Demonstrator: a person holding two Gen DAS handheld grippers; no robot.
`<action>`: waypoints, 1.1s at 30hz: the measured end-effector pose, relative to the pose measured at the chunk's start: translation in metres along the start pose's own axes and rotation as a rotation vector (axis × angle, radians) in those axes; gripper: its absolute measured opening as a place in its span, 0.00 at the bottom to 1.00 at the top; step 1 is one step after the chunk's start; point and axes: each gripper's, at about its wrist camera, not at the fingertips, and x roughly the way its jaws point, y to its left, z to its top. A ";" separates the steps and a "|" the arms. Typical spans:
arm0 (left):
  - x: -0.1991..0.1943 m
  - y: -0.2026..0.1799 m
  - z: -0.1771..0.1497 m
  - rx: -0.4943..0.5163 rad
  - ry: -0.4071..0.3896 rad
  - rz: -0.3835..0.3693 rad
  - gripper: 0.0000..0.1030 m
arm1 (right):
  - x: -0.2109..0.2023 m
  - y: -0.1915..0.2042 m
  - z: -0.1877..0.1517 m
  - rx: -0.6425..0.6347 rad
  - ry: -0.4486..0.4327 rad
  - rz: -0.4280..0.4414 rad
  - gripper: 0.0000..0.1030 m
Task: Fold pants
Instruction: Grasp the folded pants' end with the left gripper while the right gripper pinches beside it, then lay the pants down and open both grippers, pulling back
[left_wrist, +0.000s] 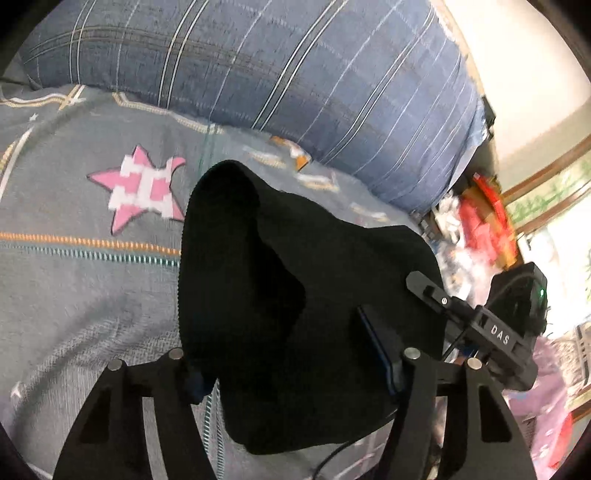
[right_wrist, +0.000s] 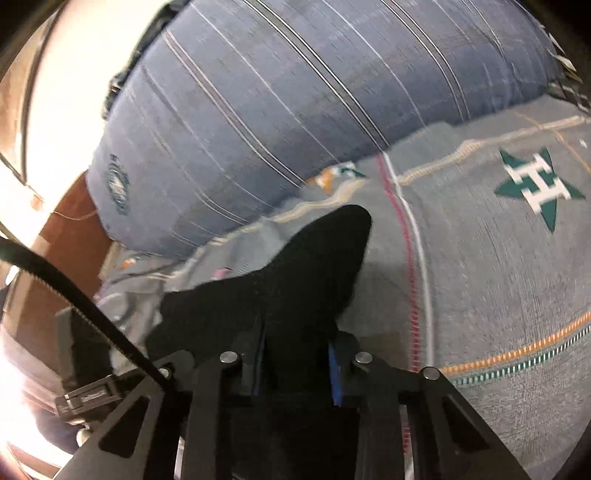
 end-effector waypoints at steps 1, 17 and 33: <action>-0.003 -0.002 0.004 0.002 -0.007 -0.001 0.64 | -0.003 0.007 0.005 -0.010 -0.016 0.007 0.28; -0.032 0.011 0.019 -0.015 -0.020 0.043 0.68 | 0.016 0.006 0.015 -0.112 -0.061 -0.270 0.55; 0.043 0.018 0.058 -0.089 -0.002 0.075 0.70 | 0.071 -0.011 0.039 0.006 -0.007 -0.123 0.59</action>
